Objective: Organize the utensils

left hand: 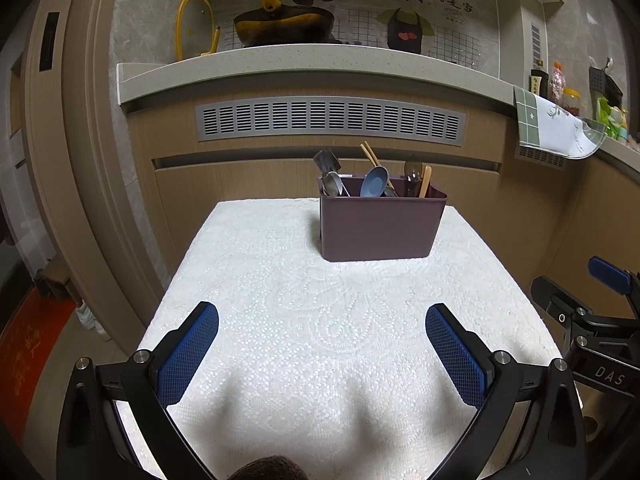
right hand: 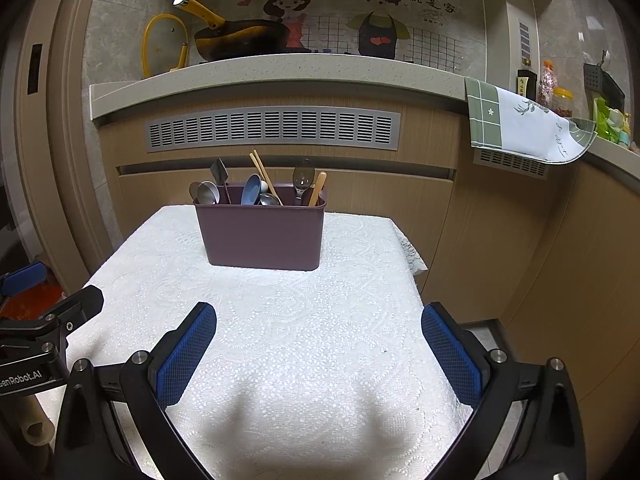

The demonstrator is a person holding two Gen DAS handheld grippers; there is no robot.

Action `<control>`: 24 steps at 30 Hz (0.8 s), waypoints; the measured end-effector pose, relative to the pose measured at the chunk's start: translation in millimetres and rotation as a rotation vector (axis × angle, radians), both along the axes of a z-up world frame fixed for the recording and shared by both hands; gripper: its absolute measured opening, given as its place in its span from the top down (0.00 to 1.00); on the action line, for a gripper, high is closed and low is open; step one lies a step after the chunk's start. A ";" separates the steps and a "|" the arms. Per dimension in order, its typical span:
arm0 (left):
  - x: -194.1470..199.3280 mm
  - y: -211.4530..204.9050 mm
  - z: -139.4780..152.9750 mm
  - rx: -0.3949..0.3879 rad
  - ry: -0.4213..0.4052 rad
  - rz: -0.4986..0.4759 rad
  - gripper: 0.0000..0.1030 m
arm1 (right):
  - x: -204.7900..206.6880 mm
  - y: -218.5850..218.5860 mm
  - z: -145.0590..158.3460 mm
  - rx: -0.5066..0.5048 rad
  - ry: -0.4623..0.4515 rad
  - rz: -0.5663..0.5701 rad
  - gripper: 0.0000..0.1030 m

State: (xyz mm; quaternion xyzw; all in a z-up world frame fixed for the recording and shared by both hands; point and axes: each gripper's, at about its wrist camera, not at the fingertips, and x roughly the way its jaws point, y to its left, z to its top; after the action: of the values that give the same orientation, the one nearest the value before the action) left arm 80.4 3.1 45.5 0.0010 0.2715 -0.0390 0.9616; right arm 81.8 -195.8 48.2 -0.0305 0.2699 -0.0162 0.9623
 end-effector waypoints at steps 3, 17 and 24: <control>0.2 0.0 0.0 0.000 0.000 -0.001 0.00 | -0.3 0.2 0.5 0.000 0.000 0.002 0.01; -0.6 -2.4 0.0 0.003 0.005 -0.005 0.00 | -0.8 0.9 3.8 0.000 -0.006 0.004 0.01; 0.6 -1.6 -0.3 0.004 0.007 -0.009 0.00 | -0.7 0.5 5.2 0.001 -0.005 0.005 0.01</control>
State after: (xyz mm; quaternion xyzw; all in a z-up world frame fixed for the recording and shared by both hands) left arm 80.9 1.4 45.2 0.0040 0.2748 -0.0427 0.9605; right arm 81.1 -195.3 53.4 -0.0305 0.2673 -0.0138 0.9630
